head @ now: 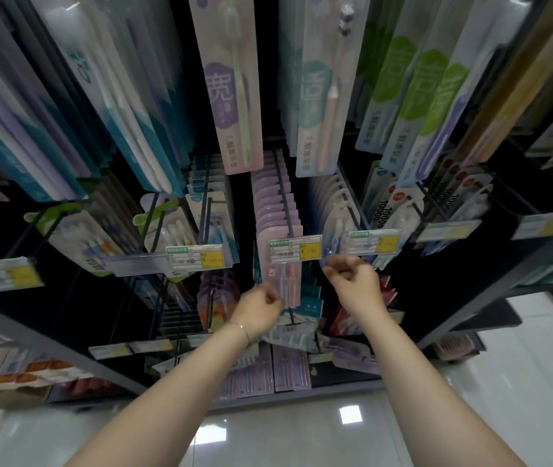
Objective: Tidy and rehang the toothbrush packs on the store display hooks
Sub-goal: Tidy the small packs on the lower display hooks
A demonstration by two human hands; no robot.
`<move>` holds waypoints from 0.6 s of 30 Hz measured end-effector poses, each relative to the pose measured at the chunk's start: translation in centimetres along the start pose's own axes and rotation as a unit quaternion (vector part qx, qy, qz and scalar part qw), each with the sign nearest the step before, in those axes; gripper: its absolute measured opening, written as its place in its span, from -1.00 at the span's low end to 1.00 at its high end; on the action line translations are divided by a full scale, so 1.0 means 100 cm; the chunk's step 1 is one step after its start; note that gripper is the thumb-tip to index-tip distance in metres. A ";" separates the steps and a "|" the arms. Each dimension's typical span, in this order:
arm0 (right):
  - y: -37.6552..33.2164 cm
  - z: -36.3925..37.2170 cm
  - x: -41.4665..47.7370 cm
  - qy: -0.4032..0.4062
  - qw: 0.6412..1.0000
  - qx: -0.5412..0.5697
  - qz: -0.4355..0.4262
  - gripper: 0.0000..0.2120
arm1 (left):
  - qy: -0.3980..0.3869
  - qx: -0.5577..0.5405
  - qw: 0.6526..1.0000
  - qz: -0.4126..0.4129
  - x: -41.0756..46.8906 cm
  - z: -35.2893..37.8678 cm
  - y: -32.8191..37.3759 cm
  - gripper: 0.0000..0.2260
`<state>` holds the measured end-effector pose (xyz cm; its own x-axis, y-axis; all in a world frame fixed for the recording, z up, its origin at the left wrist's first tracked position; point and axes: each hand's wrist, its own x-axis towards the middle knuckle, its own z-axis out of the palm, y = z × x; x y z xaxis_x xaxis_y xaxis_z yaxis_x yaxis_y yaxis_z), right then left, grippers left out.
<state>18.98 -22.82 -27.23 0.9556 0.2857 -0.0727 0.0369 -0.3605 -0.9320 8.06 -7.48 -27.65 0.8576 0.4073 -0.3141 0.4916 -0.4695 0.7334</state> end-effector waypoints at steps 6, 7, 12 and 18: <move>0.004 -0.008 -0.003 0.020 0.990 -0.132 -0.034 -0.91 | -0.164 0.044 0.981 0.090 -0.005 0.021 0.020 -0.92; 0.005 -0.010 -0.003 0.029 0.990 -0.135 -0.034 -0.92 | -0.180 0.041 0.978 0.101 -0.005 0.023 0.023 -0.93; 0.013 -0.025 0.000 0.059 0.990 -0.124 -0.008 -0.93 | -0.154 0.017 0.978 0.141 0.003 0.033 0.041 -0.95; 0.022 -0.048 0.011 0.089 0.993 -0.078 0.008 -0.94 | -0.128 -0.010 0.979 0.158 0.016 0.051 0.072 -0.85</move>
<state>21.54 -27.52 -27.67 0.9925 0.1222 -0.0101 0.0528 -0.5003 -0.8643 13.74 -14.21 -25.90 0.9776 0.0321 -0.2081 0.1938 -0.5236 0.8297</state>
